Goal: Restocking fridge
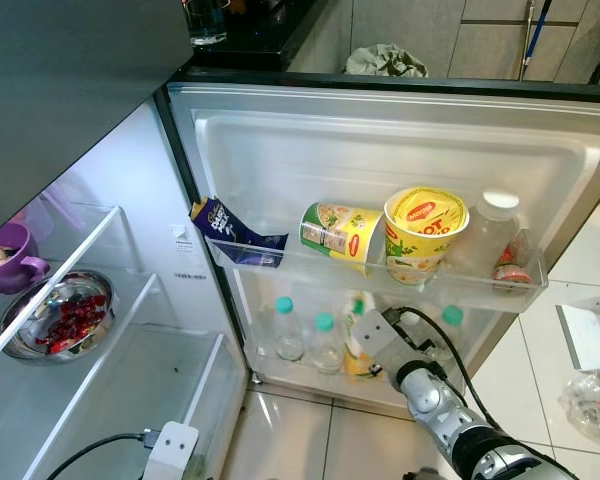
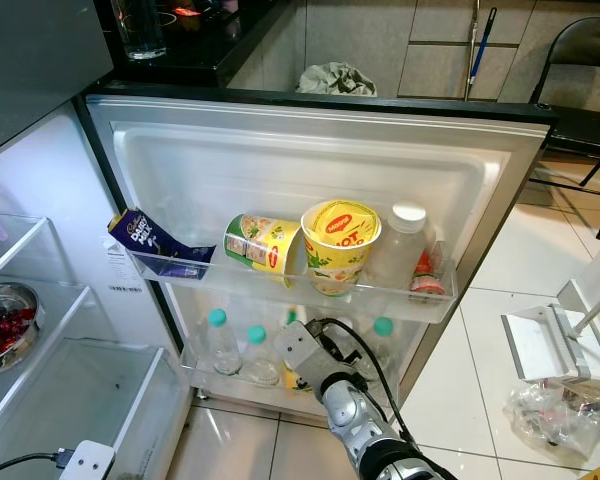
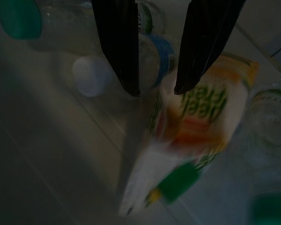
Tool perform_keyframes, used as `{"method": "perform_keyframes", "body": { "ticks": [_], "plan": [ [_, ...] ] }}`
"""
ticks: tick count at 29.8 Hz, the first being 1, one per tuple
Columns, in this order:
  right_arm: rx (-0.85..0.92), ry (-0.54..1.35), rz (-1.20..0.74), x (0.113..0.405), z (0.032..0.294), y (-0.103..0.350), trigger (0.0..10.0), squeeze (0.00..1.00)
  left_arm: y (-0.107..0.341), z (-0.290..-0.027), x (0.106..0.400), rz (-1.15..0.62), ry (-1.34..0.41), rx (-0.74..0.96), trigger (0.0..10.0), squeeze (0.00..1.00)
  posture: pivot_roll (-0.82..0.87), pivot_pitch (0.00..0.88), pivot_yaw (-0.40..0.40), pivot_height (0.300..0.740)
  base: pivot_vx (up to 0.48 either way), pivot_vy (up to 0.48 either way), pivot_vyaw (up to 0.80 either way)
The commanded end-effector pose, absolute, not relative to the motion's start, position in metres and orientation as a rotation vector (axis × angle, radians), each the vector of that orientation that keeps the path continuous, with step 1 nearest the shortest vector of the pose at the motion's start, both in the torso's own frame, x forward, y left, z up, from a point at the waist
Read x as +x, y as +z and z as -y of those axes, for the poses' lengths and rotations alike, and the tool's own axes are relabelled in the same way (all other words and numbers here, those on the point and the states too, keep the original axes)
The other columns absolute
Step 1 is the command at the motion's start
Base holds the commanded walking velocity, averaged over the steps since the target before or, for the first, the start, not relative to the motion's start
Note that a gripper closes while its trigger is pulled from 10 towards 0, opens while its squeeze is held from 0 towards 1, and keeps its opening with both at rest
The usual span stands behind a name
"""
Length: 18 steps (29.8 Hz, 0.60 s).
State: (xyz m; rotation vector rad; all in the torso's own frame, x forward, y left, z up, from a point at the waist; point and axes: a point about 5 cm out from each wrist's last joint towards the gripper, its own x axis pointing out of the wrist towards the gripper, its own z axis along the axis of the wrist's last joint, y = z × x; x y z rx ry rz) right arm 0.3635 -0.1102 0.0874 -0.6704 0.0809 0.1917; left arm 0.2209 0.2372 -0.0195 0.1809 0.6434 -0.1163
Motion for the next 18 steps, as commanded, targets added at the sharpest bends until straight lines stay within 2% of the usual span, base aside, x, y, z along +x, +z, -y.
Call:
{"method": "perform_keyframes", "body": {
  "ticks": [1,2,6,7,10,13,14,15,16,17,18],
  "plan": [
    [-0.579,0.234,-0.135,0.355,0.106,0.074,10.0,0.00,-0.024,-0.245,0.212,-0.688,-0.100,0.199,10.0,0.00,0.05,0.293,0.023,0.626,0.000,0.000,0.00],
    [-0.579,0.234,-0.135,0.355,0.106,0.074,10.0,0.00,-0.024,-0.245,0.212,-0.688,-0.100,0.199,10.0,0.00,0.05,0.293,0.023,0.626,0.000,0.000,0.00],
    [-0.353,0.449,-0.201,0.341,0.088,0.060,10.0,0.00,-0.023,-0.240,0.217,-0.679,-0.114,0.192,10.0,0.00,0.03,0.269,0.027,0.626,0.000,0.000,0.00],
    [-0.353,0.449,-0.201,0.341,0.088,0.060,10.0,0.00,-0.023,-0.240,0.217,-0.679,-0.114,0.192,10.0,0.00,0.03,0.269,0.027,0.626,0.000,0.000,0.00],
    [-0.100,0.617,-0.294,0.323,0.085,0.042,10.0,0.00,-0.025,-0.237,0.220,-0.688,-0.116,0.187,10.0,0.00,0.01,0.248,0.028,0.626,0.000,0.000,0.00],
    [-0.057,0.587,-0.319,0.319,0.092,0.036,10.0,0.00,-0.027,-0.235,0.220,-0.695,-0.125,0.191,10.0,0.00,0.00,0.235,0.028,0.626,0.000,0.000,0.00],
    [-0.025,0.502,-0.344,0.313,0.107,0.026,10.0,0.00,-0.028,-0.233,0.221,-0.702,-0.132,0.186,10.0,0.00,-0.01,0.218,0.031,0.626,0.000,0.000,0.00],
    [-0.025,0.502,-0.344,0.313,0.107,0.026,10.0,0.00,-0.028,-0.233,0.221,-0.702,-0.132,0.186,10.0,0.00,-0.01,0.218,0.031,0.626,0.000,0.000,0.00],
    [0.060,0.285,-0.378,0.300,0.147,0.009,10.0,0.00,-0.030,-0.229,0.224,-0.706,-0.134,0.178,10.0,0.00,-0.03,0.190,0.038,0.626,0.000,0.000,0.00],
    [0.060,0.285,-0.378,0.300,0.147,0.009,10.0,0.00,-0.030,-0.229,0.224,-0.706,-0.134,0.178,10.0,0.00,-0.03,0.190,0.038,0.626,0.000,0.000,0.00],
    [0.086,0.211,-0.378,0.294,0.161,0.005,10.0,0.00,-0.030,-0.227,0.225,-0.705,-0.132,0.172,10.0,0.00,-0.03,0.186,0.038,0.626,0.000,0.000,0.00]
  ]
}}
